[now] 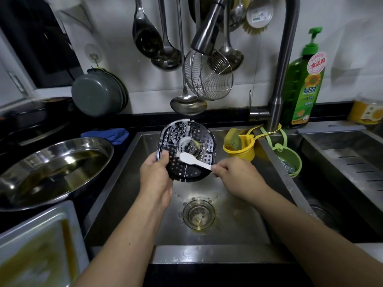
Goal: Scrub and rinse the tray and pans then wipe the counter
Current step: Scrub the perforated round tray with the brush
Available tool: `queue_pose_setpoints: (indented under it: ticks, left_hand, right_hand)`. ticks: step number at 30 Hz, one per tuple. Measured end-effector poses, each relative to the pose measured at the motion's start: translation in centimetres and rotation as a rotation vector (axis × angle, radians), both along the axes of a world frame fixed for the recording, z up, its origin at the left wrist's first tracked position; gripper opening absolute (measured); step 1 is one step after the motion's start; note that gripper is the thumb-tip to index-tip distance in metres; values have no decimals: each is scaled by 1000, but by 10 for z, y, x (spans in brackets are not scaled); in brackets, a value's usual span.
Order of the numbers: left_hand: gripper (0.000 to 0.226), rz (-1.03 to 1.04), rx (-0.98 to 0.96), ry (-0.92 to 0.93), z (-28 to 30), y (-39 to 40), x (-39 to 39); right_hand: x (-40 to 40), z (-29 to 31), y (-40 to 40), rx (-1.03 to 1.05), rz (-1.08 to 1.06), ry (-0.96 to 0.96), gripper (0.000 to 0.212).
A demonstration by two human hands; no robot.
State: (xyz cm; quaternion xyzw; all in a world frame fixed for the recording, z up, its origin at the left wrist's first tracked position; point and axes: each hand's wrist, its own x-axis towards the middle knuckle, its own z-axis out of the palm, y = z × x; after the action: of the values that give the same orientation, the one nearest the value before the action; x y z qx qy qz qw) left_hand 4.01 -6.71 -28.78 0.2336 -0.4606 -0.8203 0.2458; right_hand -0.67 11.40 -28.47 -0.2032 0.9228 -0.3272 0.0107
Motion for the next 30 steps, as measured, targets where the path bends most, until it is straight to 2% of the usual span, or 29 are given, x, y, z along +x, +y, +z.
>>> queue_pose_setpoints:
  ticks: [6, 11, 15, 21, 27, 30]
  left_hand:
    - [19, -16, -38, 0, 0, 2, 2]
    - [20, 16, -17, 4, 0, 0, 2]
    - [23, 7, 3, -1, 1, -1, 2]
    - [21, 60, 68, 26, -1, -5, 2]
    - [13, 17, 36, 30, 0, 0, 1]
    - [11, 0, 41, 34, 1, -2, 2]
  right_hand:
    - [-5, -1, -2, -109, -98, 64, 38]
    - [-4, -7, -2, -18, 22, -54, 37]
    - [-11, -1, 4, -75, -103, 4, 42]
    - [-3, -3, 2, -69, -17, -144, 38]
    - [14, -2, -11, -227, -14, -504, 35]
    - [21, -1, -16, -454, -123, -747, 31]
